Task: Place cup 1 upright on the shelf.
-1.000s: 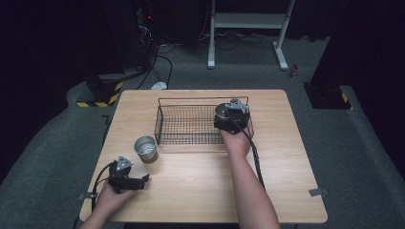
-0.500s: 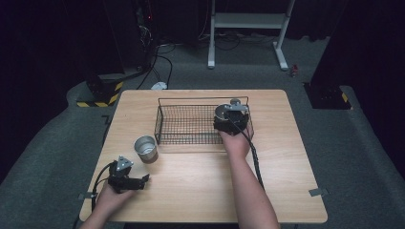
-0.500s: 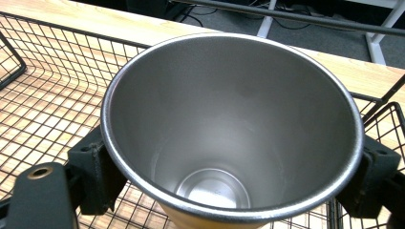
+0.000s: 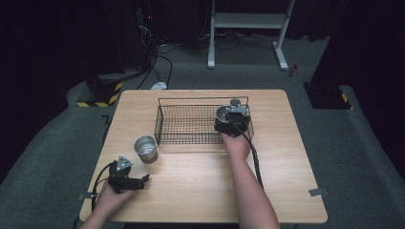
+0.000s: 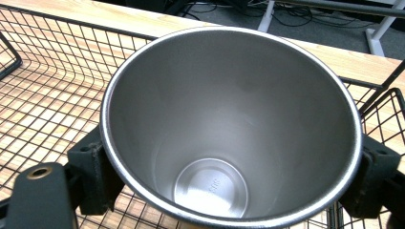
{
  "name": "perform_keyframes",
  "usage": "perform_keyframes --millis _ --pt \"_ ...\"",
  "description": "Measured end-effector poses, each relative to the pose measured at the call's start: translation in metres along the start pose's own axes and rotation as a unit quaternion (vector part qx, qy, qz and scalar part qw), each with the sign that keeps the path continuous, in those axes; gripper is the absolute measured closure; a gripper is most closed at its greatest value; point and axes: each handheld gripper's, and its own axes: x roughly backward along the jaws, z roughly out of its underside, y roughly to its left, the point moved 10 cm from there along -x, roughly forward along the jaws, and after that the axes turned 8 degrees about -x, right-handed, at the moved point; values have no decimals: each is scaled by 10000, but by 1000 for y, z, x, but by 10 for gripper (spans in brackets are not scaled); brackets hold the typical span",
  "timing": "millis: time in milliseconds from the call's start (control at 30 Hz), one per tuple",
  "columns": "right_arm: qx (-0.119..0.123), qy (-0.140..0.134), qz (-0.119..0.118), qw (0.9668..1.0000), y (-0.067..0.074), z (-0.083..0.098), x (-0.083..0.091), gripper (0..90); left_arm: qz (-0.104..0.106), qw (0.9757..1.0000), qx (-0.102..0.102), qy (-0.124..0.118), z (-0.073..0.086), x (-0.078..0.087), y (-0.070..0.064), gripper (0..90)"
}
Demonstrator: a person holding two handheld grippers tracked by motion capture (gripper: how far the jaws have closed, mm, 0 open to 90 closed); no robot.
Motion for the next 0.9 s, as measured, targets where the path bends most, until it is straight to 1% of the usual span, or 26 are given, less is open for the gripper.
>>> perform_keyframes --millis 200,300,567,767,800,900 --pt "31 2 1 10000 0 0 0 138 1 10000 -1 0 0 0 0 6" --pt "-3 14 2 10000 1 1 0 137 2 10000 0 -1 0 0 0 7" --pt "2 15 5 10000 0 1 -1 131 4 10000 1 2 0 0 0 6" --pt "-15 35 -22 10000 1 2 -2 104 3 10000 -2 0 0 0 0 7" --pt "17 33 -13 10000 0 2 -2 103 4 10000 -2 -1 0 0 0 7" --pt "9 40 9 10000 0 2 -2 101 5 10000 0 -1 0 0 0 7"
